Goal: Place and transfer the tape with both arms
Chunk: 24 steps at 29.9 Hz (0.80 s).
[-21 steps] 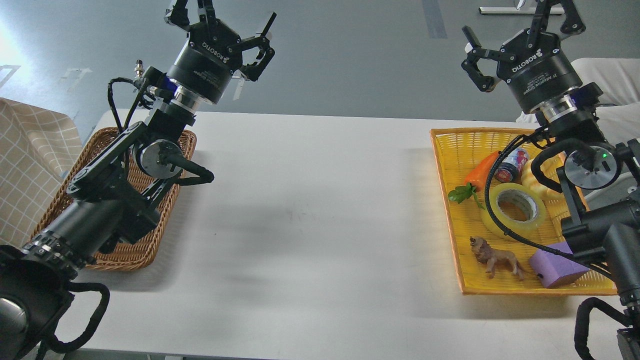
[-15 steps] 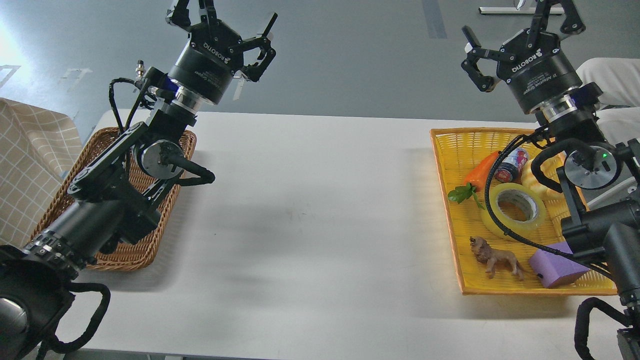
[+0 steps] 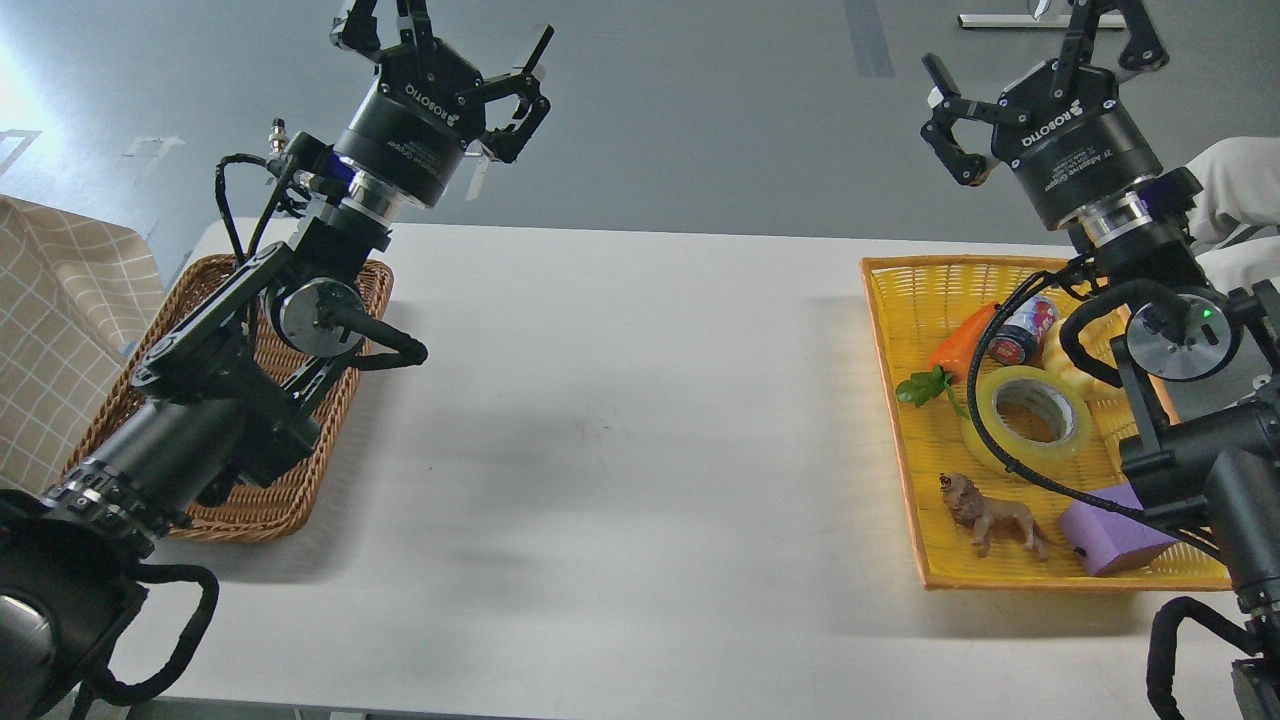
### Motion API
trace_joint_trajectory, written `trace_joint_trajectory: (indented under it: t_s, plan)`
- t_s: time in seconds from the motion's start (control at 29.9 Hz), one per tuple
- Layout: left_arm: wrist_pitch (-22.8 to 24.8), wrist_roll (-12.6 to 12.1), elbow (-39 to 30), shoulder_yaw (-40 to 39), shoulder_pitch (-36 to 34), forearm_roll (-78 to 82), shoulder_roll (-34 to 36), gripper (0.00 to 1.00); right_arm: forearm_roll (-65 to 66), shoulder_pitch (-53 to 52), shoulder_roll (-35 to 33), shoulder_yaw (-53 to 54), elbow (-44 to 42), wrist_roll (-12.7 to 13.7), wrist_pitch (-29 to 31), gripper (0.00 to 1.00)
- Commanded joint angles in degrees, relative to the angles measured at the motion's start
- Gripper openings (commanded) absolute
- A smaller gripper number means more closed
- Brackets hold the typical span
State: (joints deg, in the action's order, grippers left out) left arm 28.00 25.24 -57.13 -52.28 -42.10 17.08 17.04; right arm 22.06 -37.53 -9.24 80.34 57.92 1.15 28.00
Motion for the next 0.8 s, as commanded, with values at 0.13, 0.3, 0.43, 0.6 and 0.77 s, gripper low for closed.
trace_joint_trajectory:
  t_s: [0.13,0.3,0.43,0.6,0.77]
  plan:
    - [0.00,-0.10,0.00,0.08,0.00,0.06,-0.07,0.98,0.00,0.00,-0.17,0.17,0.00,0.00,0.00,1.00]
    - [0.00,-0.10,0.00,-0.01,-0.09,-0.03,-0.07,0.98,0.00,0.00,-0.17,0.17,0.09,-0.09,0.00,1.00]
    - [0.00,-0.10,-0.18,-0.01,0.00,-0.03,-0.07,0.98,0.00,0.00,-0.17,0.17,0.00,-0.09,0.00,1.00]
    - [0.00,-0.10,-0.27,-0.01,-0.09,-0.03,-0.07,0.98,0.00,0.00,-0.17,0.25,0.00,-0.09,0.00,1.00]
    - [0.00,-0.10,-0.18,-0.01,-0.09,-0.03,-0.07,0.98,0.00,0.00,-0.25,0.25,0.00,-0.09,0.00,1.00]
